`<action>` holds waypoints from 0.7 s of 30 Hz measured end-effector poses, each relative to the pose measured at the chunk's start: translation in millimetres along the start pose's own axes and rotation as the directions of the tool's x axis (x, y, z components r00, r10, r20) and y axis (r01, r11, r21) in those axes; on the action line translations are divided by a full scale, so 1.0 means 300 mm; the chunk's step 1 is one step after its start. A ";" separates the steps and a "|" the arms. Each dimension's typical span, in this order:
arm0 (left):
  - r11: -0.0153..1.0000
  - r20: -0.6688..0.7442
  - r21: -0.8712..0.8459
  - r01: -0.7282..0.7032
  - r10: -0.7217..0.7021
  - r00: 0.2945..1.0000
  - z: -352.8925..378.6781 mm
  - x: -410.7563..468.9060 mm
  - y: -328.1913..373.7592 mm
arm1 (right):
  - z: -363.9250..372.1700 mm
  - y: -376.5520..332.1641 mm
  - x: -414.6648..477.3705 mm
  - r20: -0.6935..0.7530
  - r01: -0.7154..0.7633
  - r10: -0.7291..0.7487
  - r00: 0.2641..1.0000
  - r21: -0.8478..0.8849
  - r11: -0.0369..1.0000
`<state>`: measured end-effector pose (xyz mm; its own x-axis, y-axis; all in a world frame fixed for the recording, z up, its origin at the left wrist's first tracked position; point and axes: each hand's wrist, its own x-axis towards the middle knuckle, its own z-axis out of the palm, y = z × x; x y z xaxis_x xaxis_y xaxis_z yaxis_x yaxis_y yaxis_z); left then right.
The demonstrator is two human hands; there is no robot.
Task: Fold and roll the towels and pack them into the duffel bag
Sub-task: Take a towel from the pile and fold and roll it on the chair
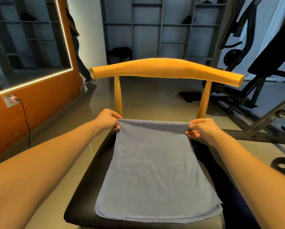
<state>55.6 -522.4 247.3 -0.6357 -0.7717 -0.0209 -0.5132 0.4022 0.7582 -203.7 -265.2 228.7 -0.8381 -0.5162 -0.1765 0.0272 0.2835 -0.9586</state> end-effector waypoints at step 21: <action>0.964 -0.185 -0.195 -0.180 0.144 0.972 -0.035 -0.674 -0.088 | -0.176 0.065 -0.607 0.093 0.169 -0.172 0.981 0.039 0.985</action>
<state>203.8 -382.2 238.2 -0.5847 -0.7838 0.2095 -0.2682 0.4304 0.8618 -79.3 -122.9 254.1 -0.7760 -0.6301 -0.0287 -0.0938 0.1604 -0.9826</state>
